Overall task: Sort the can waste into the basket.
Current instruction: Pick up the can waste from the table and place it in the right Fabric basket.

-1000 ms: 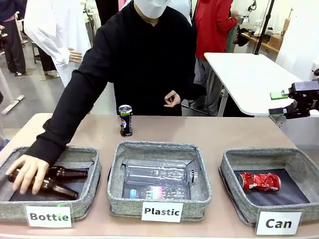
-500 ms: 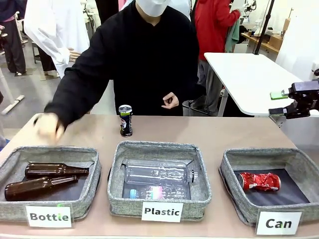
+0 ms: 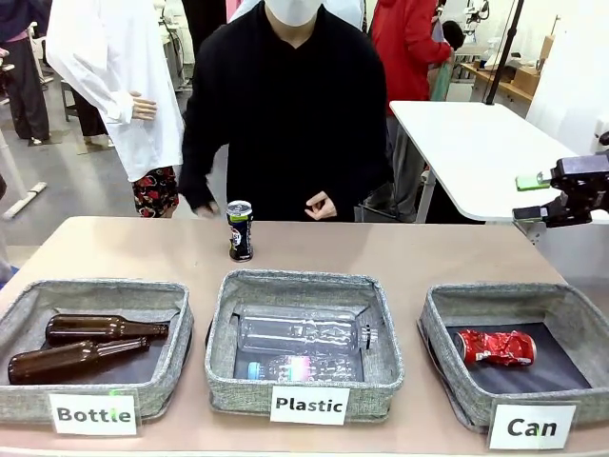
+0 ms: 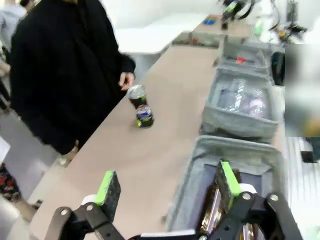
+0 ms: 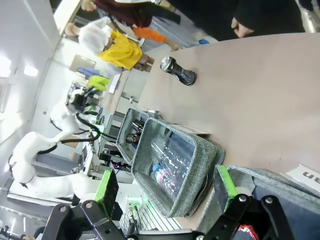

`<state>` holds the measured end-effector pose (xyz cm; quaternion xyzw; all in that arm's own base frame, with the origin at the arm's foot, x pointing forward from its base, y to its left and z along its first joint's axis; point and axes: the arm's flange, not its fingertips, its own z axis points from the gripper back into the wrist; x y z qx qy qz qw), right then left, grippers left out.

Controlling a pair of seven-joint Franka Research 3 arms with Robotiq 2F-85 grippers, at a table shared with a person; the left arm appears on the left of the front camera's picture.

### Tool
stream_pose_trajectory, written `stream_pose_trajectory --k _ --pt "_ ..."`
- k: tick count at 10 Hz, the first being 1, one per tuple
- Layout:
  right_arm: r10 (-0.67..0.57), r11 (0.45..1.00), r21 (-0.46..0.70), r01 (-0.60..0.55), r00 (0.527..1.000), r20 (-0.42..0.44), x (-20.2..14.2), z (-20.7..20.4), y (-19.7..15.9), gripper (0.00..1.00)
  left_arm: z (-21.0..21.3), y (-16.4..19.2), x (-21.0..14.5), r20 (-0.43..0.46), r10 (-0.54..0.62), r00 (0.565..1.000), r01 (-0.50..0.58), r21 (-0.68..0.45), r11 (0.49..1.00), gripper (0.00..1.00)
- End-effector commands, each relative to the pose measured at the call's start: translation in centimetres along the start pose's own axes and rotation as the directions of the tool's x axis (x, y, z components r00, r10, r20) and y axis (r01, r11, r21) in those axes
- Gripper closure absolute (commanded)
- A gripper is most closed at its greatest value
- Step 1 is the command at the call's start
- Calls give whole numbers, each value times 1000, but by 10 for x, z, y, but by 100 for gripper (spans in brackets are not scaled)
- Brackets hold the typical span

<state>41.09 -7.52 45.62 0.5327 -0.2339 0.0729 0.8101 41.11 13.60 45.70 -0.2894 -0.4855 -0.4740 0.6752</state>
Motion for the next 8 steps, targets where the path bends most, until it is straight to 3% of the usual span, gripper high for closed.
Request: stream_pose_trajectory --k 1,4,5,6,7,8 --pt "14 1000 3 -14 1000 -3 -1 2 1 0 -72 30 -5 -88 -29 996 31 19 999 0" --pt "14 1000 3 -14 1000 -3 -1 2 1 0 -188 61 -8 -153 -207 966 212 19 977 0" --pt "14 1000 3 -14 1000 -3 -1 2 1 0 -220 72 -15 -199 -260 945 262 -19 965 0" --pt "14 1000 3 -14 1000 -3 -1 2 1 0 -247 80 -28 -153 -245 957 230 -111 967 0" --pt "14 1000 3 -14 1000 -3 -1 2 1 0 -258 87 -32 -191 -125 974 100 -139 985 0" --pt "14 1000 3 -14 1000 -3 -1 2 1 0 -242 62 -15 -187 -226 956 217 -69 974 0"
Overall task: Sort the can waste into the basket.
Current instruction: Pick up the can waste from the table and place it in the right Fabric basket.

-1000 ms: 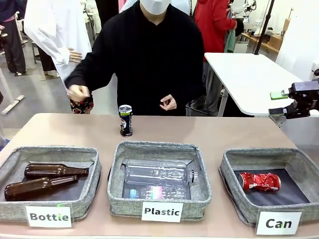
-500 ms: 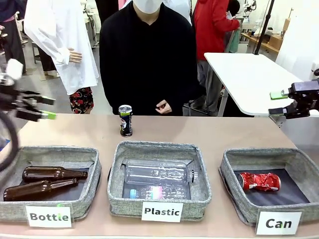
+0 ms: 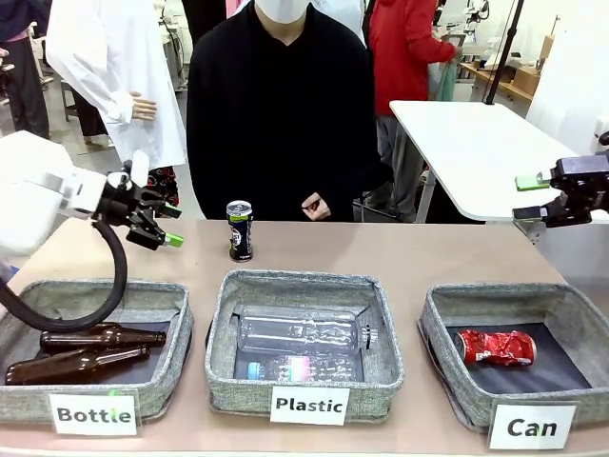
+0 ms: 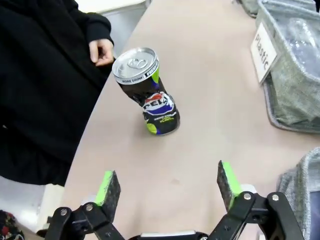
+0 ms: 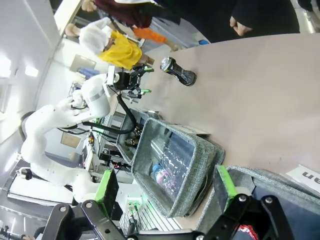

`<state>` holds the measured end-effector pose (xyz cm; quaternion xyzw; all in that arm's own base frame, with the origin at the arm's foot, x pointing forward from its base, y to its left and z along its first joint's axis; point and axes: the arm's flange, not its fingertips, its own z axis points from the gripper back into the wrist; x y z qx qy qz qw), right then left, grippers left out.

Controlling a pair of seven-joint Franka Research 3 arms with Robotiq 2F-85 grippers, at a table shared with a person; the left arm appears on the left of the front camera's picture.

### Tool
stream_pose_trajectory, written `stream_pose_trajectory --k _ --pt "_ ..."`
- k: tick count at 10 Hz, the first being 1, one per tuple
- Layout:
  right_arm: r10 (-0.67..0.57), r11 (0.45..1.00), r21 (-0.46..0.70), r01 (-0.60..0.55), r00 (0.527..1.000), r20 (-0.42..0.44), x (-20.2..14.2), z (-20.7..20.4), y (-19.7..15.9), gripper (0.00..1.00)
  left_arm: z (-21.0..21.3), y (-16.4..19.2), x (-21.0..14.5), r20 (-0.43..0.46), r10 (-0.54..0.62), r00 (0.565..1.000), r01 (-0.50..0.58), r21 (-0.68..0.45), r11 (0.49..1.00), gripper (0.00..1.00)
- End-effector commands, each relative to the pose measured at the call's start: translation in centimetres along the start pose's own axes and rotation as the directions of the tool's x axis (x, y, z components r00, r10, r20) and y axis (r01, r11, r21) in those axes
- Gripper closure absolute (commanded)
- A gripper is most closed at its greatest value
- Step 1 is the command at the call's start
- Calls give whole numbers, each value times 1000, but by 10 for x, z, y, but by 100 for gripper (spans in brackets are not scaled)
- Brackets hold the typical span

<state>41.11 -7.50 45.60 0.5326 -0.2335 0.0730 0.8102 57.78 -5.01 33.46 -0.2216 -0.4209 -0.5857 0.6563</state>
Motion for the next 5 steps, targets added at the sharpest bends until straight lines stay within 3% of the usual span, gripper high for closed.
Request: stream_pose_trajectory --k 1,3,5 --pt "14 1000 3 -14 1000 -2 -1 2 1 0 27 -10 16 -3 -23 1000 23 44 999 0" --pt "14 1000 3 -14 1000 -2 -1 2 1 0 8 1 5 1 -7 1000 7 12 1000 0" --pt "14 1000 3 -14 1000 -2 -1 2 1 0 -23 36 11 48 59 997 -56 -67 996 0"
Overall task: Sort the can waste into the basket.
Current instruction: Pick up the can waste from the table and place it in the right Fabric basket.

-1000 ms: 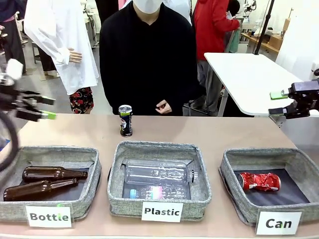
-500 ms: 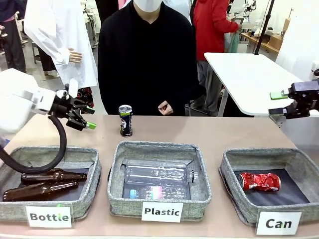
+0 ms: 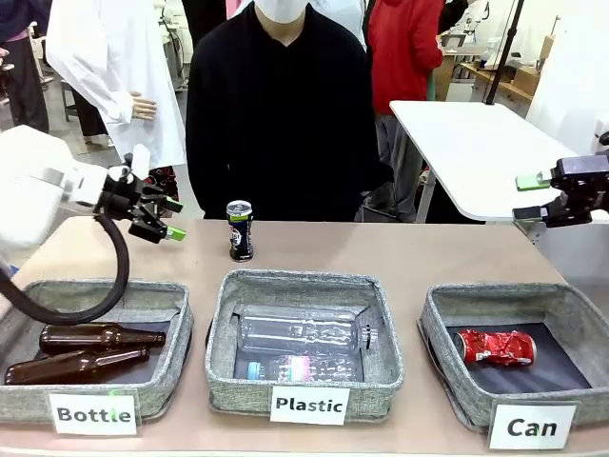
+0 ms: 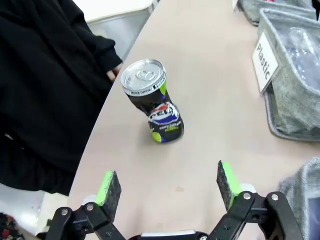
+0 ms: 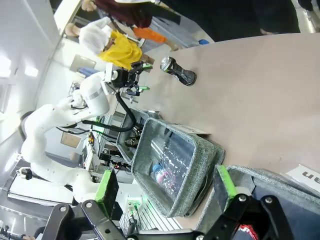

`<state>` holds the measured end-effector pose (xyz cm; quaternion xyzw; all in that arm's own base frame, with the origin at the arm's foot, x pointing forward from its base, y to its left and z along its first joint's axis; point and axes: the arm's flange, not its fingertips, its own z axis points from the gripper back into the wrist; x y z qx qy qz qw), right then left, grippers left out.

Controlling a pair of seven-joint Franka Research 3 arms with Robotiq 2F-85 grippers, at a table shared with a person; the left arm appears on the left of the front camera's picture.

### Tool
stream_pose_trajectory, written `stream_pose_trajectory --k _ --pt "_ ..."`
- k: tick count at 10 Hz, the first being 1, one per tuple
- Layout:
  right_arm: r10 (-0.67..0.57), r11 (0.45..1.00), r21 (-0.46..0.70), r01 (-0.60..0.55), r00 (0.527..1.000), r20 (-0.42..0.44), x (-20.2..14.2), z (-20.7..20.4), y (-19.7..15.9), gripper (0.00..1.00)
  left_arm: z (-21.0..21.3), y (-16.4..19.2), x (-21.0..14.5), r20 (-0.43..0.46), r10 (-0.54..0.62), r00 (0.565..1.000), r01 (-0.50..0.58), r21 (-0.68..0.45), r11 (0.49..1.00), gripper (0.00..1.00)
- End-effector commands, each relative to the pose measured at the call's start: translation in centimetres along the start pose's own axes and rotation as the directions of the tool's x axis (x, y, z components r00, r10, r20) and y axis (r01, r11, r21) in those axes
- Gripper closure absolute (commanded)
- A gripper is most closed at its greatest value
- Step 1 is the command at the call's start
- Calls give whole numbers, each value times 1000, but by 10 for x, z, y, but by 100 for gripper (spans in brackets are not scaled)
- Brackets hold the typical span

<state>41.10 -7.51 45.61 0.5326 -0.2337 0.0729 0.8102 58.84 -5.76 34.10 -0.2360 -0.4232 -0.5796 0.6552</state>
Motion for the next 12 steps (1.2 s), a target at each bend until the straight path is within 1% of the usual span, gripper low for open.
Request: stream_pose_trajectory --k 1,2,3,4,5,7,9,12 --pt "14 1000 3 -14 1000 -3 -1 2 1 0 -25 40 8 35 31 999 -28 -84 996 0" --pt "14 1000 3 -14 1000 -3 -1 2 1 0 -30 48 12 64 45 997 -38 -103 994 0" --pt "14 1000 3 -14 1000 -3 -1 2 1 0 -39 54 12 63 55 997 -47 -117 992 0" --pt "14 1000 3 -14 1000 -3 -1 2 1 0 -53 62 10 55 73 996 -62 -181 982 0" --pt "14 1000 3 -14 1000 -3 -1 2 1 0 -64 66 7 43 86 995 -75 -209 975 0" --pt "14 1000 3 -14 1000 -3 -1 2 1 0 -83 67 2 61 95 994 -81 -208 975 0" --pt "14 1000 3 -14 1000 -3 -1 2 1 0 -103 68 -4 33 111 993 -101 -225 969 0" --pt "14 1000 3 -14 1000 -3 -1 2 1 0 -126 67 -11 30 129 991 -118 -239 964 0"
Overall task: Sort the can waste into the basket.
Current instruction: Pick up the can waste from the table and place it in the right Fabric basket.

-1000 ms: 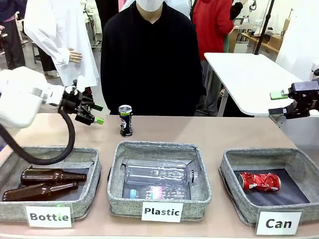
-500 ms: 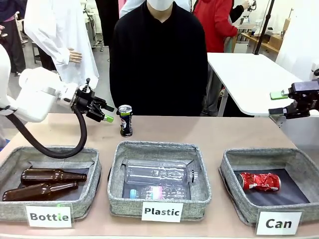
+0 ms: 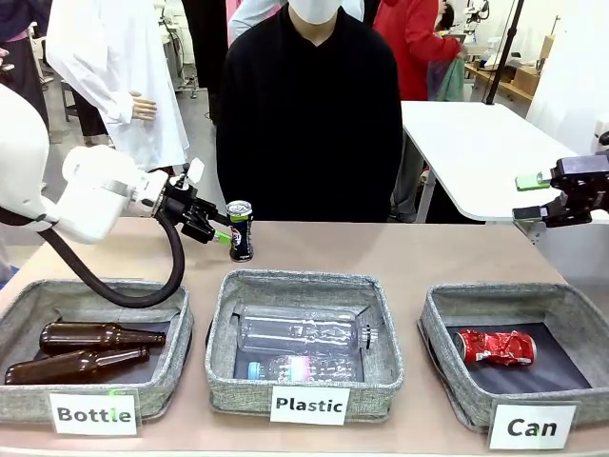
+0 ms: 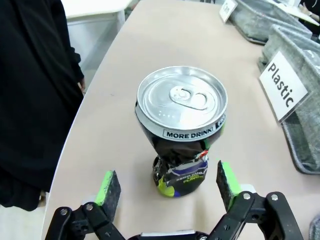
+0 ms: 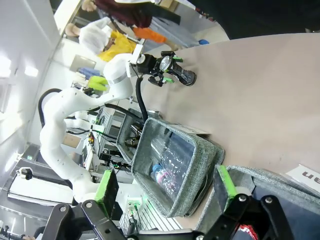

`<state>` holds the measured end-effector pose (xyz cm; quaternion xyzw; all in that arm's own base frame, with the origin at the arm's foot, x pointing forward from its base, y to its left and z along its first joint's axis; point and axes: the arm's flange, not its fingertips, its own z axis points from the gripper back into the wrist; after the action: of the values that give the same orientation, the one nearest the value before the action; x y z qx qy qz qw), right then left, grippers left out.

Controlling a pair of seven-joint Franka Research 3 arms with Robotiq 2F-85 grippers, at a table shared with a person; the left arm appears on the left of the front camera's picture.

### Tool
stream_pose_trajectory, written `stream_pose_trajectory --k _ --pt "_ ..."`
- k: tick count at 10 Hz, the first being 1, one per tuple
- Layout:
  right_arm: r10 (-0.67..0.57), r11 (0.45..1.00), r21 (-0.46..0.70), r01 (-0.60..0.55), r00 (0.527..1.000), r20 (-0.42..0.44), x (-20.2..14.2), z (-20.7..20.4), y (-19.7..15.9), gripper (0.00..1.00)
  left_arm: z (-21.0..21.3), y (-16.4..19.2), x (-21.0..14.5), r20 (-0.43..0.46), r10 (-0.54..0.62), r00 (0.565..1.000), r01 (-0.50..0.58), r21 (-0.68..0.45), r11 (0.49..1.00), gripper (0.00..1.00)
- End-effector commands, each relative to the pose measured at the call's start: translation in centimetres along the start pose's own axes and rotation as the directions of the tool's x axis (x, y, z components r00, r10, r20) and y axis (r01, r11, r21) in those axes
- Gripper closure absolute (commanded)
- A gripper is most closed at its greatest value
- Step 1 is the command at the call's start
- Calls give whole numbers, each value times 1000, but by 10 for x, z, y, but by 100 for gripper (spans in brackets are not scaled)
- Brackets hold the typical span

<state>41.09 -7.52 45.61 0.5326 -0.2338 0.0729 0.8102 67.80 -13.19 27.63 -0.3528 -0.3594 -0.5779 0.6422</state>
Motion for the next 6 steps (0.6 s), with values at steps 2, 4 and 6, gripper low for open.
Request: stream_pose_trajectory --k 2,4,6 --pt "14 1000 3 -14 1000 -3 -1 2 1 0 -15 13 5 15 5 1000 -5 -31 1000 0" --pt "14 1000 3 -14 1000 -3 -1 2 1 0 -25 14 5 48 3 999 0 -53 999 0" --pt "14 1000 3 -14 1000 -3 -1 2 1 0 -28 14 4 78 -5 997 11 -80 997 0"
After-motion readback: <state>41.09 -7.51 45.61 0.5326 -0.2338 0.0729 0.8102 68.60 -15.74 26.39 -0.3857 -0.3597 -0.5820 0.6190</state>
